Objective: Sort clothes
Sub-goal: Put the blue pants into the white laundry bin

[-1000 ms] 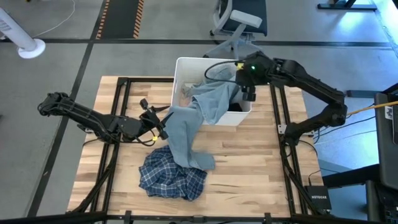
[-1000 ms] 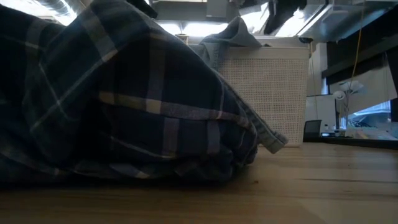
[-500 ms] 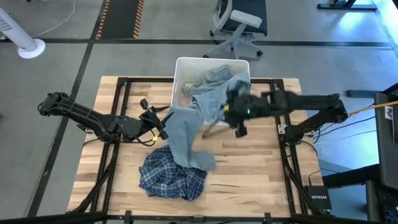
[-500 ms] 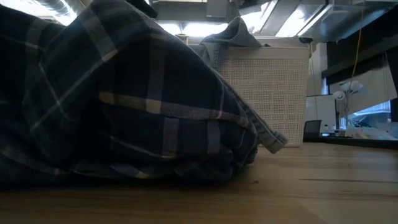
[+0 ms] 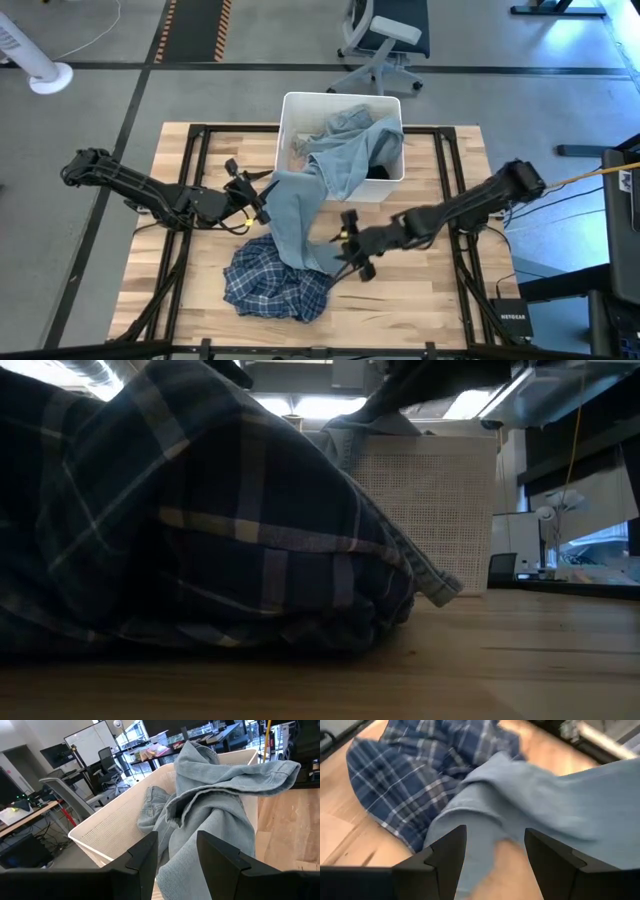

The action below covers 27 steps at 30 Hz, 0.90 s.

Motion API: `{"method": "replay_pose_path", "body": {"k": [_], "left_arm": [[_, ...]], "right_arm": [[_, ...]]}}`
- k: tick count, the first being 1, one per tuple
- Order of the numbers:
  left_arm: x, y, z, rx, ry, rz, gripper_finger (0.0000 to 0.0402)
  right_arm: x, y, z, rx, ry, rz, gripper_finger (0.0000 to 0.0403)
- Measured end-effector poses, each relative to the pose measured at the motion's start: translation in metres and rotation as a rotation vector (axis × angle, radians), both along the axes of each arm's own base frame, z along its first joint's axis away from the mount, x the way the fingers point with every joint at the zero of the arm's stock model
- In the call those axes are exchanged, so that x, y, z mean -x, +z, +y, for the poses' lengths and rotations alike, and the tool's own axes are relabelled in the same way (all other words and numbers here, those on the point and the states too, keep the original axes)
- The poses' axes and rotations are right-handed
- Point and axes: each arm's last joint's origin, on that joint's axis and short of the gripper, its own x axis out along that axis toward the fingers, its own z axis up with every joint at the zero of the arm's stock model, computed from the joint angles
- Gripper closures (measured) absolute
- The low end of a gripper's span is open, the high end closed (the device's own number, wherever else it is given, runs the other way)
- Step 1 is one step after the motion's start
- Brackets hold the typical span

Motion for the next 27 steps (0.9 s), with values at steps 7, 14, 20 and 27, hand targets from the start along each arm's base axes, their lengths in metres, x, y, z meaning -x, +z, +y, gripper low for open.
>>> {"method": "replay_pose_path", "body": {"k": [7, 14, 20, 27], "left_arm": [[0.0, 0.0, 0.0, 0.0, 0.0, 0.002, 0.027], [0.0, 0.0, 0.0, 0.0, 0.0, 0.003, 0.027], [0.0, 0.0, 0.0, -0.001, 0.0, 0.005, 0.027], [0.0, 0.0, 0.0, -0.002, 0.0, 0.004, 0.027]], "right_arm": [[-0.023, -0.05, 0.026, -0.039, 0.011, 0.039, 0.0182], [-0.029, -0.065, 0.031, -0.125, -0.057, 0.066, 0.0182], [-0.034, -0.073, 0.035, -0.126, -0.09, 0.03, 0.0182], [-0.041, -0.097, 0.036, -0.033, -0.18, 0.017, 0.0182]]}}
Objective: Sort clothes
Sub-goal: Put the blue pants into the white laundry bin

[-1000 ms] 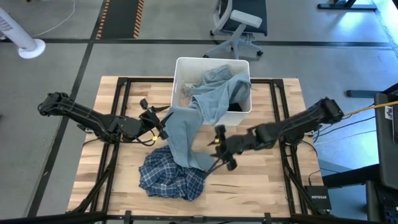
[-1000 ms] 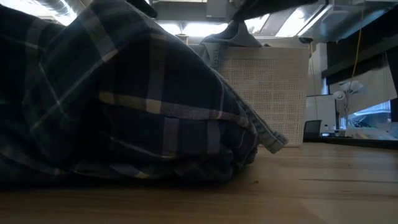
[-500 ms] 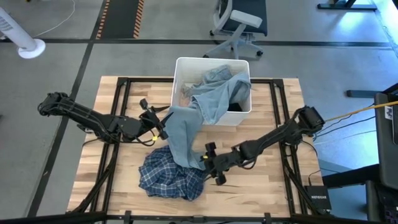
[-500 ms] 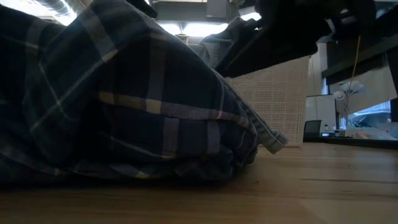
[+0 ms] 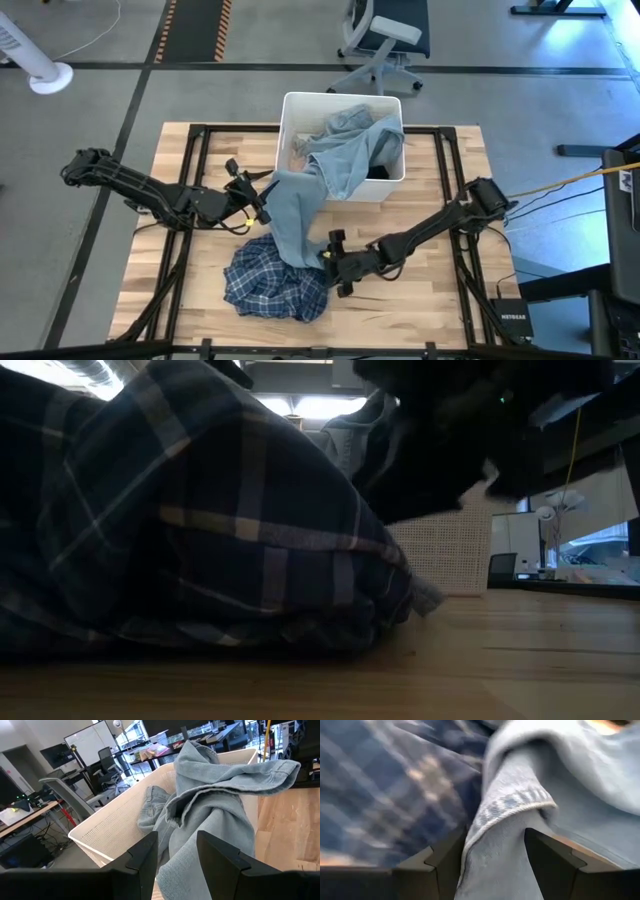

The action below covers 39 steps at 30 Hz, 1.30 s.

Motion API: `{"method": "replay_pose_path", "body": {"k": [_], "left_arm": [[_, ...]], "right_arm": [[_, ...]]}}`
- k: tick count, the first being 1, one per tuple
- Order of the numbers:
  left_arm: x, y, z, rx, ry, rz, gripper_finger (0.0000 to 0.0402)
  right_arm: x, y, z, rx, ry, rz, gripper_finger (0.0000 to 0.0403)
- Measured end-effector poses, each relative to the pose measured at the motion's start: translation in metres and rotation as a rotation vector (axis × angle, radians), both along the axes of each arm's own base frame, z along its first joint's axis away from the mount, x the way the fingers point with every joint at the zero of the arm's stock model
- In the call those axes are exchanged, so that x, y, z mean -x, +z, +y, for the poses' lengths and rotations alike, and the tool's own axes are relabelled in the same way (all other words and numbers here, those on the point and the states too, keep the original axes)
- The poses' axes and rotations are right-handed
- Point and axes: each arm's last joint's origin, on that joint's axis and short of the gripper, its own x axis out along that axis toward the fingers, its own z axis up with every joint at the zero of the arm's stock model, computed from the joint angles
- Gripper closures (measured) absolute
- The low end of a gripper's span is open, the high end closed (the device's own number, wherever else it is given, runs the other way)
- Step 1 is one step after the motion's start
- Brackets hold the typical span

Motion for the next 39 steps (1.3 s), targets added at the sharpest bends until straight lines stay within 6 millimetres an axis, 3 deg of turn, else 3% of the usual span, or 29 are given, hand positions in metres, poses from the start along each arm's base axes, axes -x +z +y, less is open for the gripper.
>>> {"method": "replay_pose_path", "body": {"k": [7, 10, 13, 15, 19, 26, 30, 39], "left_arm": [[0.0, 0.0, 0.0, 0.0, 0.0, 0.001, 0.027], [0.0, 0.0, 0.0, 0.0, 0.0, 0.001, 0.027], [0.0, 0.0, 0.0, 0.0, 0.0, 0.001, 0.027], [0.0, 0.0, 0.0, 0.0, -0.001, 0.001, 0.027], [0.0, 0.0, 0.0, -0.002, -0.001, 0.003, 0.027], [0.0, 0.0, 0.0, -0.001, -0.001, 0.001, 0.027], [0.0, 0.0, 0.0, 0.0, -0.002, 0.0, 0.027], [0.0, 0.0, 0.0, -0.002, -0.002, 0.003, 0.027]], "right_arm": [[-0.002, -0.005, -0.003, 0.179, -0.04, -0.028, 0.0205], [-0.002, -0.001, -0.004, 0.213, -0.026, -0.036, 0.0266], [-0.001, 0.014, -0.004, 0.231, 0.031, -0.062, 0.0359], [0.0, 0.03, -0.004, 0.272, 0.063, -0.079, 0.0386], [0.007, 0.079, -0.01, 0.377, 0.033, -0.116, 0.0372], [0.028, 0.17, -0.029, 0.69, -0.054, -0.181, 0.0392], [0.036, 0.22, -0.054, 0.807, -0.148, -0.219, 0.0381], [0.046, 0.301, -0.132, 1.037, -0.371, -0.151, 0.0391]]}}
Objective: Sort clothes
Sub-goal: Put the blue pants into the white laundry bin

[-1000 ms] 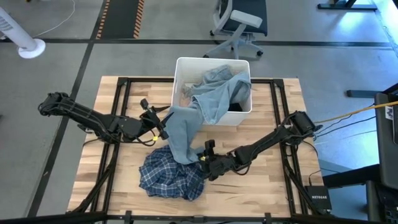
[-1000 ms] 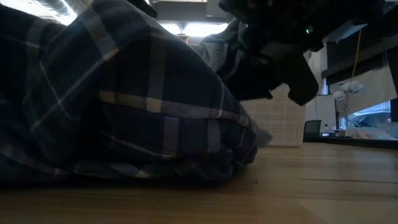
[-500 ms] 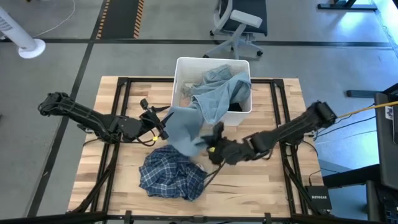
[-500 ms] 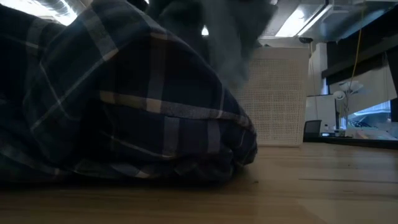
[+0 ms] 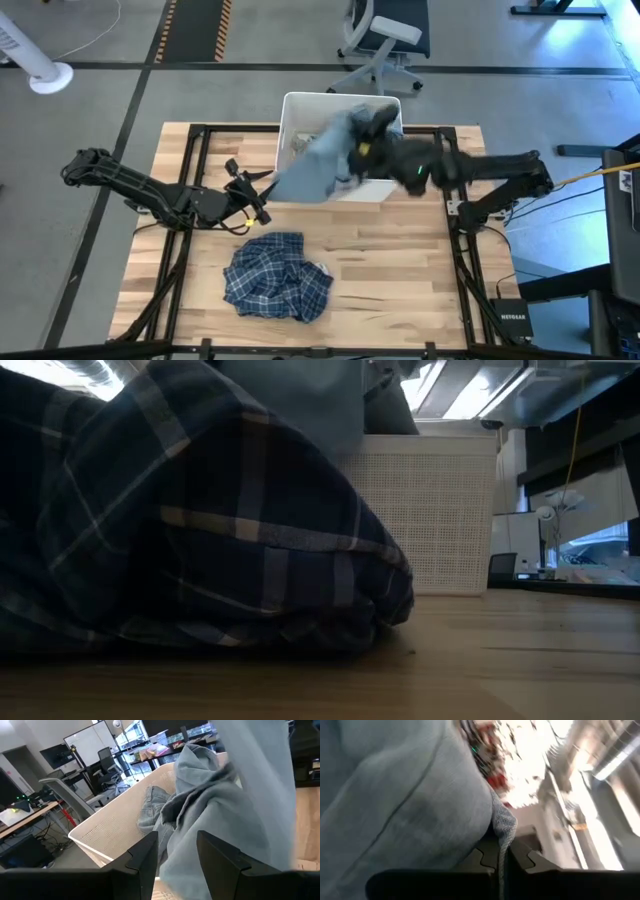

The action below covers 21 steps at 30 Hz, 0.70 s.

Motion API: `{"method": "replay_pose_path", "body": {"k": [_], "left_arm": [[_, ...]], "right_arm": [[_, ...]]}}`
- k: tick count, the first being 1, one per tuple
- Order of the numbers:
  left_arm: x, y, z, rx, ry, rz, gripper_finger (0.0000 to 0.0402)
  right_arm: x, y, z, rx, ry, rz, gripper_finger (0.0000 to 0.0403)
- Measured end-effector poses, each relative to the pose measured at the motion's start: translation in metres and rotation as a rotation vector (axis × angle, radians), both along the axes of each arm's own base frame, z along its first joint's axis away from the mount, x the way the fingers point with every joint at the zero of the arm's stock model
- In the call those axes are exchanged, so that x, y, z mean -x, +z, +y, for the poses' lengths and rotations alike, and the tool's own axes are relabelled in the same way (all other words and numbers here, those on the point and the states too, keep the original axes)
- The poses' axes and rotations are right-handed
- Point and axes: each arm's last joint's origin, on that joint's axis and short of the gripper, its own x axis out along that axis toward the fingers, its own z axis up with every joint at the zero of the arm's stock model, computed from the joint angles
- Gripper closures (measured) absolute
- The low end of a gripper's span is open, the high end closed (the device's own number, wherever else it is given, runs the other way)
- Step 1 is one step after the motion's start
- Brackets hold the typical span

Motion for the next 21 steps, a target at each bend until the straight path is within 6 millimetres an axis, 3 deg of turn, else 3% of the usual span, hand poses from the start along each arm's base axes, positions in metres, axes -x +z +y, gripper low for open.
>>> {"method": "replay_pose_path", "body": {"k": [7, 11, 15, 21], "left_arm": [[0.0, 0.0, 0.0, -0.004, 0.0, 0.003, 0.027], [0.0, 0.0, 0.0, -0.004, 0.0, 0.003, 0.027], [0.0, 0.0, 0.0, -0.008, -0.001, 0.007, 0.027], [0.0, 0.0, 0.0, -0.007, 0.0, 0.006, 0.027]], "right_arm": [[0.029, 0.064, -0.068, 0.073, -0.233, -0.106, 0.0388], [0.046, 0.081, -0.092, 0.061, -0.335, -0.182, 0.0392], [0.043, 0.061, -0.102, -0.028, -0.284, -0.118, 0.0383], [0.019, -0.003, -0.109, -0.258, -0.157, 0.064, 0.0388]]}}
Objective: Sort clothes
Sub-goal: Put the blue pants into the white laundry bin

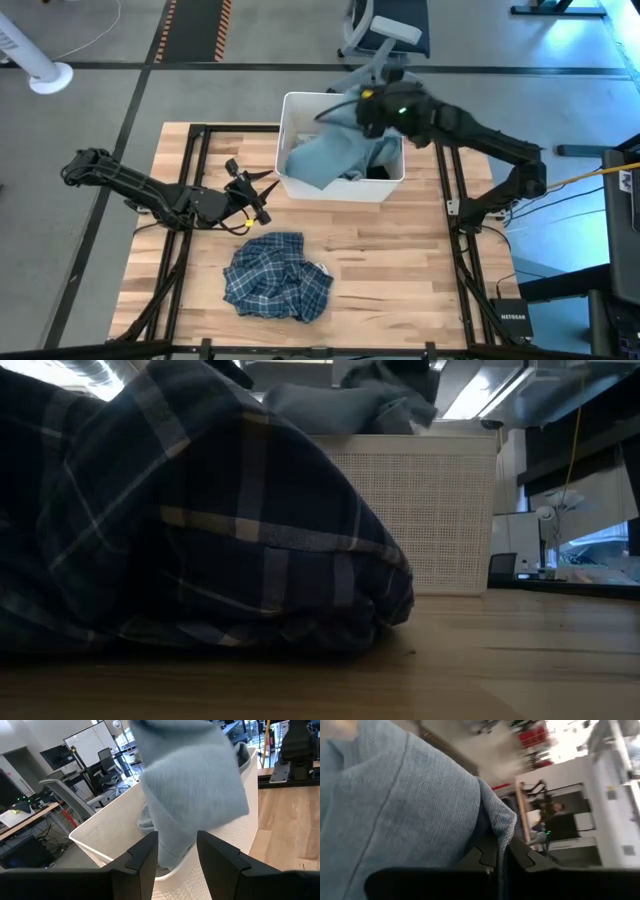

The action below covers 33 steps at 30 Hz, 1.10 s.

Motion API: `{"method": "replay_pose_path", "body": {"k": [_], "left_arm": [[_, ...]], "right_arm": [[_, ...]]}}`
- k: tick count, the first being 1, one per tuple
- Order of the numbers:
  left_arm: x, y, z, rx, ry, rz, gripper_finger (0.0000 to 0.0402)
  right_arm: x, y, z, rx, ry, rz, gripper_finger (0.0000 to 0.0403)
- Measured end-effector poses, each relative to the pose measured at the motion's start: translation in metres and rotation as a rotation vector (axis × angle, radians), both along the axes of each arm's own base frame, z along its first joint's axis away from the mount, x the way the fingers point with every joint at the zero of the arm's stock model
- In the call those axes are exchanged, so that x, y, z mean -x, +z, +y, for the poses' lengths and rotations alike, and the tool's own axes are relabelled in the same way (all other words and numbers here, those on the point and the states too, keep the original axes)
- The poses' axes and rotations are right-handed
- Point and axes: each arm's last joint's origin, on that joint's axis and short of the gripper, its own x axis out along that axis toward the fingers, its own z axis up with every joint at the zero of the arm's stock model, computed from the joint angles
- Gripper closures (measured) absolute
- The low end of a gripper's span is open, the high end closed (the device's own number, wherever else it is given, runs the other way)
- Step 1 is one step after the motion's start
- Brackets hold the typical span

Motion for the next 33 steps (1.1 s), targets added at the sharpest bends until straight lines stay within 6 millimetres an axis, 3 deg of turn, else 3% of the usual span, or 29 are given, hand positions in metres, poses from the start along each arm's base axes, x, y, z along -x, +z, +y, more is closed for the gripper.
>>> {"method": "replay_pose_path", "body": {"k": [9, 16, 23, 27, 33], "left_arm": [[0.0, 0.0, 0.0, 0.004, 0.001, -0.006, 0.027], [0.0, 0.0, 0.0, 0.004, 0.0, -0.005, 0.027], [0.0, -0.001, 0.0, -0.001, 0.0, 0.005, 0.027], [0.0, -0.001, 0.0, -0.001, 0.0, 0.005, 0.027], [0.0, -0.001, 0.0, 0.0, 0.0, 0.004, 0.027]], "right_arm": [[-0.022, -0.081, -0.013, -0.174, 0.006, 0.147, 0.0382], [-0.031, -0.112, -0.03, -0.242, -0.027, 0.169, 0.0379], [-0.03, -0.103, -0.03, -0.239, -0.039, 0.171, 0.0313], [-0.024, -0.077, -0.027, -0.275, -0.035, 0.17, 0.0254], [-0.007, -0.035, -0.015, -0.465, 0.092, 0.139, 0.0191]]}}
